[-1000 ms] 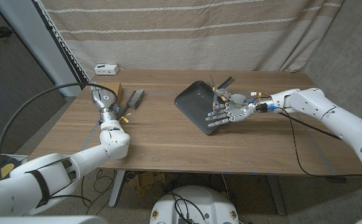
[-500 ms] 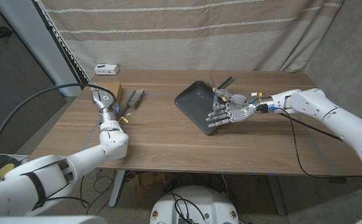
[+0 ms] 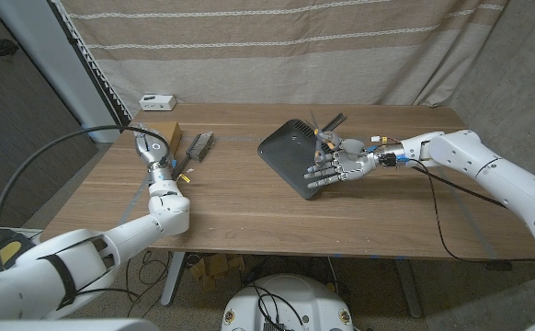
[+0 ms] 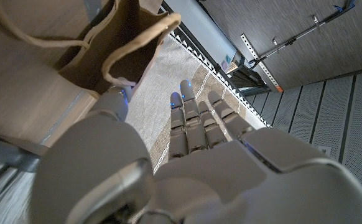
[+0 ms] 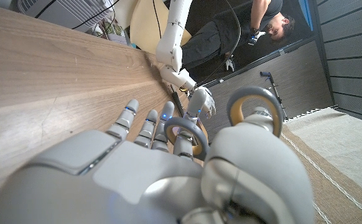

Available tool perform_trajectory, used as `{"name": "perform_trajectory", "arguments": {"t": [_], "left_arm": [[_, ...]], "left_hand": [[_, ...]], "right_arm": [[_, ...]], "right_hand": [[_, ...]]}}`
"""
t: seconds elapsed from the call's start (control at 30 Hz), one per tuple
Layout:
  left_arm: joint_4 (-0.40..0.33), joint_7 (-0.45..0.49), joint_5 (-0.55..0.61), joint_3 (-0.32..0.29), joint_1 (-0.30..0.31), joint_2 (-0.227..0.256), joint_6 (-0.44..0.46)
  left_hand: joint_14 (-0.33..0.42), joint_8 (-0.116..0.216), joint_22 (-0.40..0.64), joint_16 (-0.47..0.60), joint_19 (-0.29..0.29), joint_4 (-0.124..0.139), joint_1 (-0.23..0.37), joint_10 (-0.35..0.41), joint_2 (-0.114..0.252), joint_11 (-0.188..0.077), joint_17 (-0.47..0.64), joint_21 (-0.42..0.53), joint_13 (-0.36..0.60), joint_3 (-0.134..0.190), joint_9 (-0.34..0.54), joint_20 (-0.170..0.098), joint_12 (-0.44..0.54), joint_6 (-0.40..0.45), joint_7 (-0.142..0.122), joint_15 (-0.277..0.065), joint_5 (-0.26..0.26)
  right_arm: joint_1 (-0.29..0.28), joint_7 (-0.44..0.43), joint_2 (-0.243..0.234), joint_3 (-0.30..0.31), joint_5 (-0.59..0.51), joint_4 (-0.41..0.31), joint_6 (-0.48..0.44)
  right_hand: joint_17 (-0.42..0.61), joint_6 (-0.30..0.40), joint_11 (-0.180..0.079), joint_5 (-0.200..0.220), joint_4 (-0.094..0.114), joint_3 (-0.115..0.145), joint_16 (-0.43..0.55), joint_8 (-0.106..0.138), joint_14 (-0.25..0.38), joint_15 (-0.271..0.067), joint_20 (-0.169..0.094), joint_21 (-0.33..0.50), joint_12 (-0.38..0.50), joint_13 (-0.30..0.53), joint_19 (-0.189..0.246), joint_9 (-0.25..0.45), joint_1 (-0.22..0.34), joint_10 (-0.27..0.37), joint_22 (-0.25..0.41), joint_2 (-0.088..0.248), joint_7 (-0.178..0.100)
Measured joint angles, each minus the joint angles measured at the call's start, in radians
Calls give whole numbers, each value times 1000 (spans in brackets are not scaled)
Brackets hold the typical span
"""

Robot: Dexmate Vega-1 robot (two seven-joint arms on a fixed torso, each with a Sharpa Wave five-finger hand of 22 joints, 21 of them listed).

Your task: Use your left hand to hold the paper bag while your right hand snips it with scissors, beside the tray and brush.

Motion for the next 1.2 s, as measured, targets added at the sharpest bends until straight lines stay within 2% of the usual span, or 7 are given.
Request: {"name": "perform_trajectory", "arguments": {"t": [0.23,0.37,0.5,0.63,1.0,1.13,1.2], "left_arm": [[58,37,-25,-1,-18,-30,-19],[84,52,-42,0,-26,-41,-32],[106,64,-56,3,-34,-52,-45],[120,72,-64,3,-38,-59,-53],[155,110,-107,6,-47,-72,-100],[167,120,-117,6,-51,-78,-110],[173,126,-123,6,-52,-81,-116]], "left_hand": [[1,4,9,0,-17,7,17,16,58,16,15,2,-17,29,0,11,18,7,7,-6,0],[1,7,9,0,-17,5,20,16,65,16,19,4,-11,31,5,11,24,11,10,-6,-8],[1,26,13,0,-17,3,20,16,65,16,20,6,2,33,12,11,37,58,13,-6,-8],[14,57,14,0,-12,-1,20,-8,65,-8,24,19,7,37,36,14,33,111,22,7,-8],[20,65,19,9,-2,-5,20,-13,65,-13,24,23,11,41,50,4,31,127,26,13,-8],[20,65,19,9,0,-3,33,-5,78,-5,29,31,20,43,52,6,38,127,26,13,-8],[20,65,21,9,8,2,47,-4,103,-4,33,35,25,57,57,13,46,120,24,13,-8]], "right_arm": [[1,-6,1,-1,0,-1,-3],[1,-12,1,-1,1,-6,-6],[0,-18,0,0,4,-11,-10],[-1,-24,0,1,8,-13,-13],[-5,-34,-5,6,13,-24,-19],[-5,-38,-7,8,15,-26,-20],[-5,-38,-7,8,15,-26,-20]], "right_hand": [[0,0,1,0,0,0,-8,0,0,0,0,-8,0,0,0,-2,-4,-1,0,4,0],[0,0,-1,0,0,0,-8,0,0,0,0,-8,0,0,0,-5,-4,1,0,4,0],[0,0,-1,0,0,0,-8,0,0,0,0,-8,0,0,0,-6,-4,1,0,4,0],[0,0,-1,0,0,0,-8,0,0,0,0,-8,-3,0,0,-6,-4,1,0,4,0],[5,0,-1,0,0,0,-8,0,0,0,0,-16,-3,0,0,-11,-4,1,0,4,0],[5,0,-1,0,0,0,-8,0,0,0,0,-16,-3,0,0,-11,-4,1,0,4,0],[5,0,-1,0,-2,-2,-8,0,0,0,0,-16,-4,0,0,-11,-4,1,0,4,0]]}}
